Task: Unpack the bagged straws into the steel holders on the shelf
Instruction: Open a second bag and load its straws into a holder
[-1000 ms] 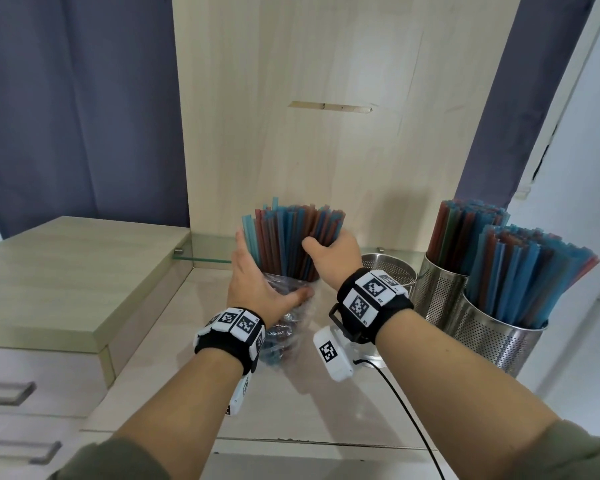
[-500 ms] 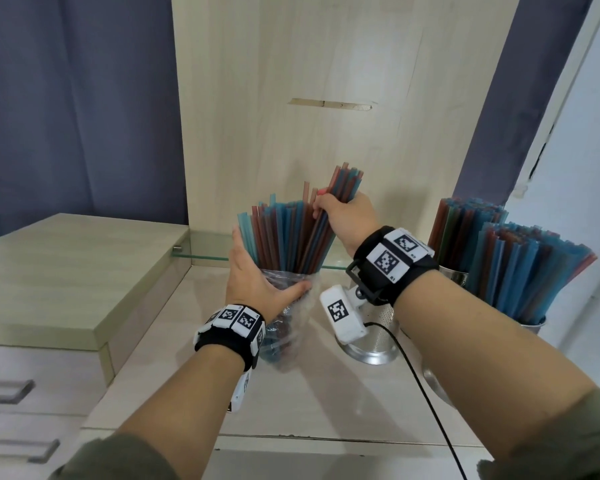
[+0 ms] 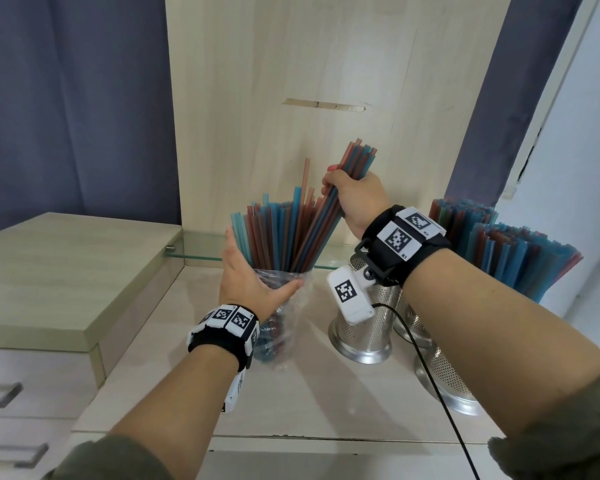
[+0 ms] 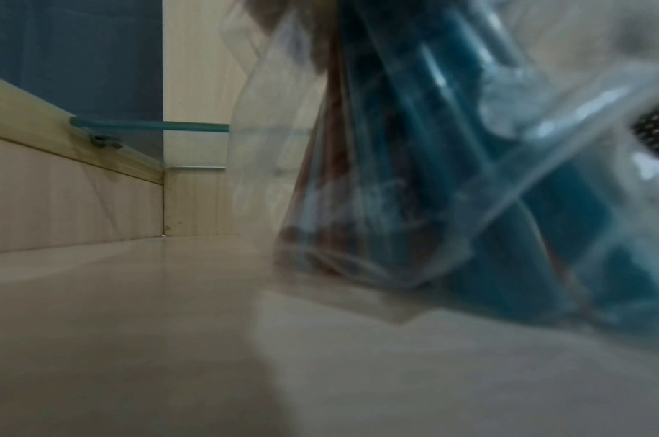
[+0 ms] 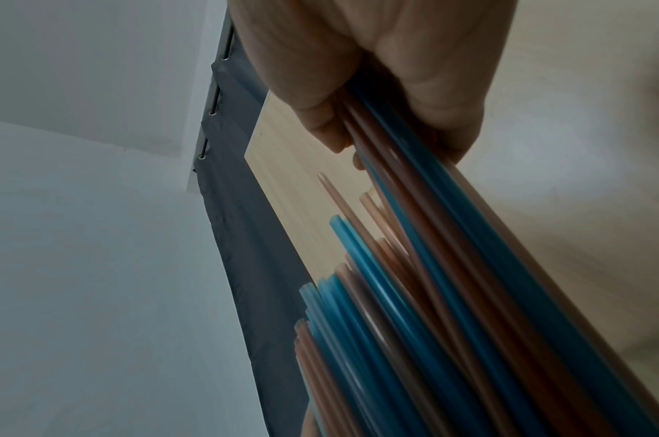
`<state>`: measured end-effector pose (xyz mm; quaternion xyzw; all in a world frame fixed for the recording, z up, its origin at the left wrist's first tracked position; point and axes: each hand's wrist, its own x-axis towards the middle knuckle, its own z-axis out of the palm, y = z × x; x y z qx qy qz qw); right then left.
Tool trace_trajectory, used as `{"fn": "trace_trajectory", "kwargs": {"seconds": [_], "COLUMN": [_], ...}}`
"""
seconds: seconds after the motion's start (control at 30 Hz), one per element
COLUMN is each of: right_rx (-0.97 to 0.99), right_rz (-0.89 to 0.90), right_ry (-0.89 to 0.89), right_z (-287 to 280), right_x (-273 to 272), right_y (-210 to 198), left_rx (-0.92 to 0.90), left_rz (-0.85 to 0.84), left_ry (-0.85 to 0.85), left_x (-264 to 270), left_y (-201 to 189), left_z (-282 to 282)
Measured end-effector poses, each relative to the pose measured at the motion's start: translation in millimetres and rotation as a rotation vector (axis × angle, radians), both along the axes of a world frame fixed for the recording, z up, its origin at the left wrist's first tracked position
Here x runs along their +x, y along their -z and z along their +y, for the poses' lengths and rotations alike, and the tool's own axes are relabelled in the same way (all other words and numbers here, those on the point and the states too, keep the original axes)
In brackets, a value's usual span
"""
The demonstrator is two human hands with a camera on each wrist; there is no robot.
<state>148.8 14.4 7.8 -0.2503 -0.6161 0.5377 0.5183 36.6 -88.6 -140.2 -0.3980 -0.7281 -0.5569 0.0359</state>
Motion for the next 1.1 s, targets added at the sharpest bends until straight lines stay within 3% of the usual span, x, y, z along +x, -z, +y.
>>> {"fn": "trace_trajectory", "kwargs": {"seconds": [0.37,0.47,0.7,1.1], "right_rx": [0.166,0.219,0.231,0.175], "right_rz": [-0.184,-0.236,-0.033,0.035], "right_ry": [-0.137,-0.107,0.089,0.112], "right_z": [-4.1,-6.4,-3.9,12.3], "right_x": [-5.7,-9.3,-12.8,-1.4], "right_y": [6.0,6.7,-1.1,-46.0], "left_rx": [-0.001,0.000,-0.016,-0.006], "left_rz": [0.012,0.000,0.002,-0.022], "left_ry": [0.025,0.035,0.035,0.033], "left_x": [-1.6,-1.9,-1.9,-2.6], "left_y": [1.5,1.3,0.4,0.6], "left_z": [-0.4,-1.0,-0.1,-0.2]}}
